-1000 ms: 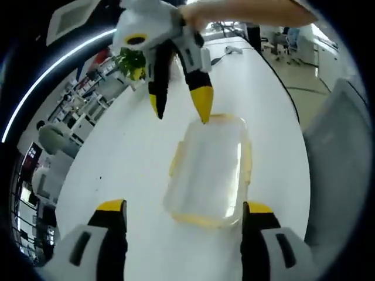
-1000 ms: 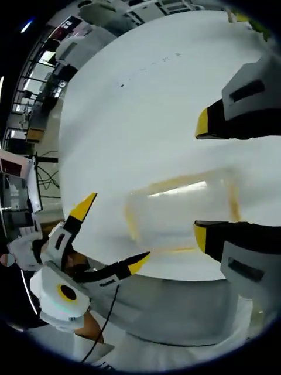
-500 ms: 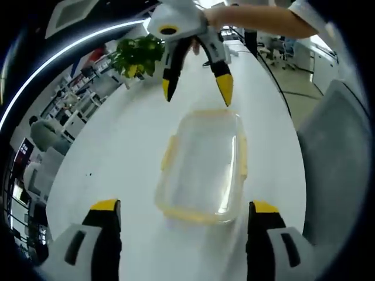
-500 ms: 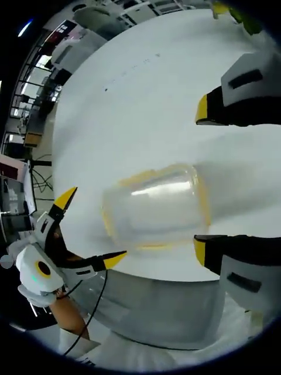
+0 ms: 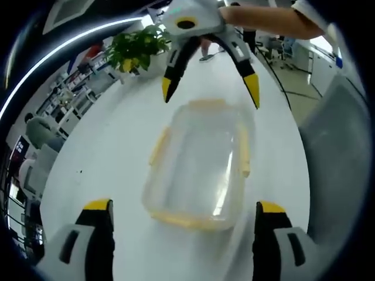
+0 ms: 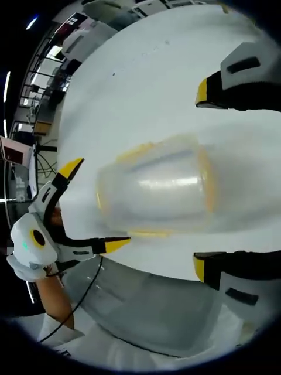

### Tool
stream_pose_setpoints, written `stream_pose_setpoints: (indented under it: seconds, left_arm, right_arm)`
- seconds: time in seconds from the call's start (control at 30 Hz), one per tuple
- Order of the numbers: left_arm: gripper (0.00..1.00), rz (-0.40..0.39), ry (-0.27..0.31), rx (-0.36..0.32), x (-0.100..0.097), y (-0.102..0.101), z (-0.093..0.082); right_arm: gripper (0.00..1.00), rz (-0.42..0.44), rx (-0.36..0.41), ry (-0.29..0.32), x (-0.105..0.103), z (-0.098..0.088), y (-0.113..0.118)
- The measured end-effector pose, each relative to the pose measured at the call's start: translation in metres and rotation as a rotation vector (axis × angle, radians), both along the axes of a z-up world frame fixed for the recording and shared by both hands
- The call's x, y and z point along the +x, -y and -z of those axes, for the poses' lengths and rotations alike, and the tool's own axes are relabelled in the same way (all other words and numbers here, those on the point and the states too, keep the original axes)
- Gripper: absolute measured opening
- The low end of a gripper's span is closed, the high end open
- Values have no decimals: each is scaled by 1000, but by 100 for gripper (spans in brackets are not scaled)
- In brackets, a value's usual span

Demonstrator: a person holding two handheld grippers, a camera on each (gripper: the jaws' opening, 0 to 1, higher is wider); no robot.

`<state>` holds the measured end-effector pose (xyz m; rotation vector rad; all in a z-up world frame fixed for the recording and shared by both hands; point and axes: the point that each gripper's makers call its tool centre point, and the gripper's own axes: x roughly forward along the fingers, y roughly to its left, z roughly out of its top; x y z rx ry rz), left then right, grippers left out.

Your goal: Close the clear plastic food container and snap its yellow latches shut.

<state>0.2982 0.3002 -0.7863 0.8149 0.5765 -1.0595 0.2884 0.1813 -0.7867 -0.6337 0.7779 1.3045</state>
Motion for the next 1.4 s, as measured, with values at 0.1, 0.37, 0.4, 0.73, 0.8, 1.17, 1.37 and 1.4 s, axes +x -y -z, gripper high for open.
stream_pose_setpoints:
  seconds: [0.1, 0.37, 0.4, 0.73, 0.8, 1.17, 1.37, 1.4]
  left_arm:
    - [99, 4, -6, 23, 1, -2, 7]
    - [98, 7, -38, 13, 1, 2, 17]
    - [98, 7, -40, 14, 0, 4, 18]
    - [76, 22, -33, 33, -1, 5, 23]
    - [76, 24, -34, 31, -1, 6, 23]
    - [76, 23, -33, 32, 1, 6, 22]
    - [76, 26, -35, 36, 3, 5, 22]
    - [76, 27, -35, 36, 3, 5, 22]
  right_arm:
    - [100, 1, 4, -20, -3, 5, -2]
    - [98, -1, -20, -18, -1, 21, -4]
    - [97, 0, -22, -18, 0, 22, -4]
    - [74, 1, -7, -46, -2, 24, -10]
    - [74, 1, -9, -49, -2, 24, -10]
    - [74, 4, -11, -52, -1, 25, -9]
    - [75, 7, -10, -57, 0, 25, -10]
    - [75, 7, -11, -59, 1, 25, -10]
